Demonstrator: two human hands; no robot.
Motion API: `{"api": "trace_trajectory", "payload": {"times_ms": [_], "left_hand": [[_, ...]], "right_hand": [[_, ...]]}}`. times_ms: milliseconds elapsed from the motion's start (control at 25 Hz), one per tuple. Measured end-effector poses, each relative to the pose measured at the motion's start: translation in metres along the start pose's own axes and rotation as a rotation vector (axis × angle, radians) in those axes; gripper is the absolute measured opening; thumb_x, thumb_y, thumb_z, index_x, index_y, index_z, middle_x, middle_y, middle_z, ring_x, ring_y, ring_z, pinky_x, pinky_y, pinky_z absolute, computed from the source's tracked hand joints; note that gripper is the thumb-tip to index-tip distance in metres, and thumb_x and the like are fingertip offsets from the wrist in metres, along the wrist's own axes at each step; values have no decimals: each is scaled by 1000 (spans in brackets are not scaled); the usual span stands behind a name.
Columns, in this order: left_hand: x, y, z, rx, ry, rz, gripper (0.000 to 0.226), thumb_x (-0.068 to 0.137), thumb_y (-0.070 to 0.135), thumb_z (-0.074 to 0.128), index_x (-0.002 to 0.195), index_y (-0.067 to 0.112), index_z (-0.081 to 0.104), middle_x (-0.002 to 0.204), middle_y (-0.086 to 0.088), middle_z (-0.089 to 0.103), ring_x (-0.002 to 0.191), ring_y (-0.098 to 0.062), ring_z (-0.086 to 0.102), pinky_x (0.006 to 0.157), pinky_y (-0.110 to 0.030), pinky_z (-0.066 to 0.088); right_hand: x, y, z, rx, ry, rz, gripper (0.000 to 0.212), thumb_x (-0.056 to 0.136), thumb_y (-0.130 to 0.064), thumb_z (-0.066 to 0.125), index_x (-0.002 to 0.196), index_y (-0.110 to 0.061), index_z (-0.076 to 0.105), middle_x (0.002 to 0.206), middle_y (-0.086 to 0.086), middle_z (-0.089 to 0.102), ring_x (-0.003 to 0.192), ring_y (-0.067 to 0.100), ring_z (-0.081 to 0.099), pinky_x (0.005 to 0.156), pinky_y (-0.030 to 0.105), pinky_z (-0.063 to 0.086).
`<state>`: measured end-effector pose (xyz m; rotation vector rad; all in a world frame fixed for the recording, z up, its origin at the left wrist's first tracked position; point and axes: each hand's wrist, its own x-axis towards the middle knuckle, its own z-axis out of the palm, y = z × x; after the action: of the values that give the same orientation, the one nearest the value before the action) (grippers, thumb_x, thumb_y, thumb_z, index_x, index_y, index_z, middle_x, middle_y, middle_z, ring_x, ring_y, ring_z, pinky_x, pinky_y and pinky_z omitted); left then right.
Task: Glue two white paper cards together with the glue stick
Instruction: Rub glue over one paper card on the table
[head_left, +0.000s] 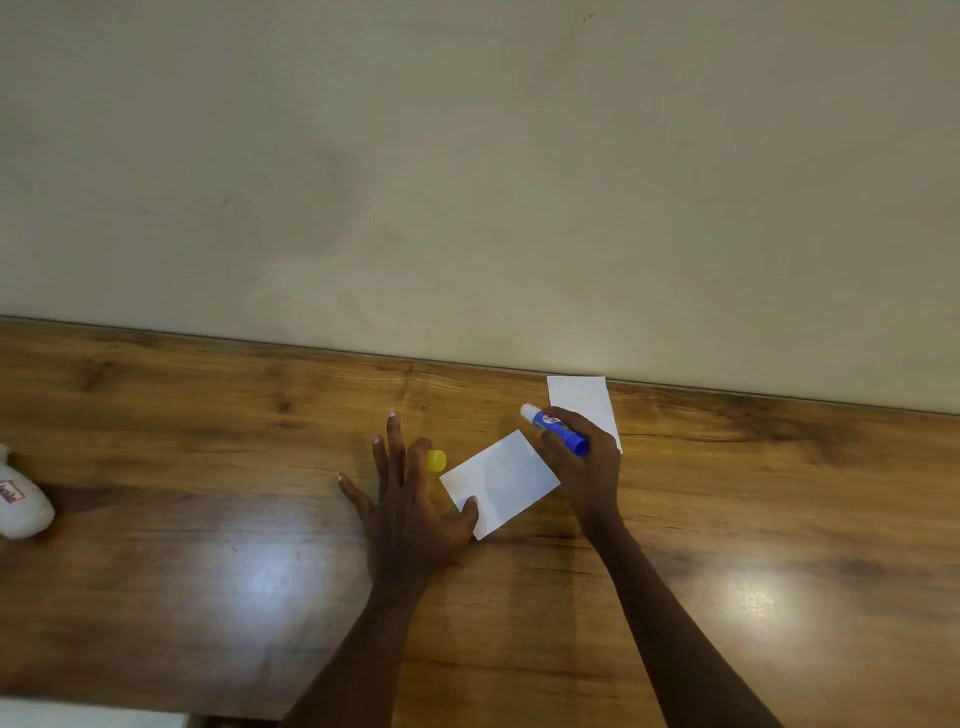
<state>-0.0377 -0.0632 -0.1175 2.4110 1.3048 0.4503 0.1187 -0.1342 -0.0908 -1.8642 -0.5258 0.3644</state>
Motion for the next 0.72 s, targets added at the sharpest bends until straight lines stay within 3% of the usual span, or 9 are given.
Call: {"api": "trace_trajectory", "payload": {"times_ms": [40,120,200,360,520,640,720], "left_hand": [[0,0,0,4,-2,0,76,65,46,69,127,14,38,154,-6,-2,142,-34,6,105,-69,0],[0,-1,0,7,-6,-5,74,66,46,68,127,15,38,155,-6,-2,142,-34,5,105,-69,-1],[1,-1,1,10,-10,-4,72,67,45,68,125,15,40,155,-6,-2,142,-33,5,105,-69,-1],[0,-1,0,7,-25,-10,71,66,45,69,125,15,41,155,-6,-1,142,-34,4,105,-69,-1],[1,-1,-1,2,-33,-10,73,67,47,69,126,16,41,156,-7,1,142,-33,4,105,-68,-2],[1,-1,-1,-8,-26,-17,70,69,46,68,126,15,41,155,-7,2,142,-33,5,106,-67,-4],[1,-2,0,-32,-14,-23,66,74,49,62,126,15,41,156,-5,1,143,-31,4,106,-66,-5]], "right_hand": [[-2,0,-1,134,41,54,27,79,-3,62,106,-3,61,105,15,64,87,22,58,71,28,53],[-6,-2,-3,355,97,166,33,79,2,61,110,-7,58,109,11,60,93,20,58,66,20,55],[-10,-7,-2,463,106,240,33,80,-1,61,111,-10,56,107,10,58,89,16,57,56,10,51],[-23,-16,4,587,-25,219,23,87,-10,52,110,-10,53,95,13,64,72,15,60,56,14,51],[-35,-16,21,418,-144,149,25,85,-9,56,105,-23,50,113,8,56,91,17,60,67,17,54],[-36,-12,27,248,-120,116,30,82,-9,61,102,-28,48,107,-3,53,85,9,56,62,8,49],[-35,-10,28,209,-123,118,32,81,-11,62,101,-30,47,103,-6,53,82,7,54,63,9,47]]}}
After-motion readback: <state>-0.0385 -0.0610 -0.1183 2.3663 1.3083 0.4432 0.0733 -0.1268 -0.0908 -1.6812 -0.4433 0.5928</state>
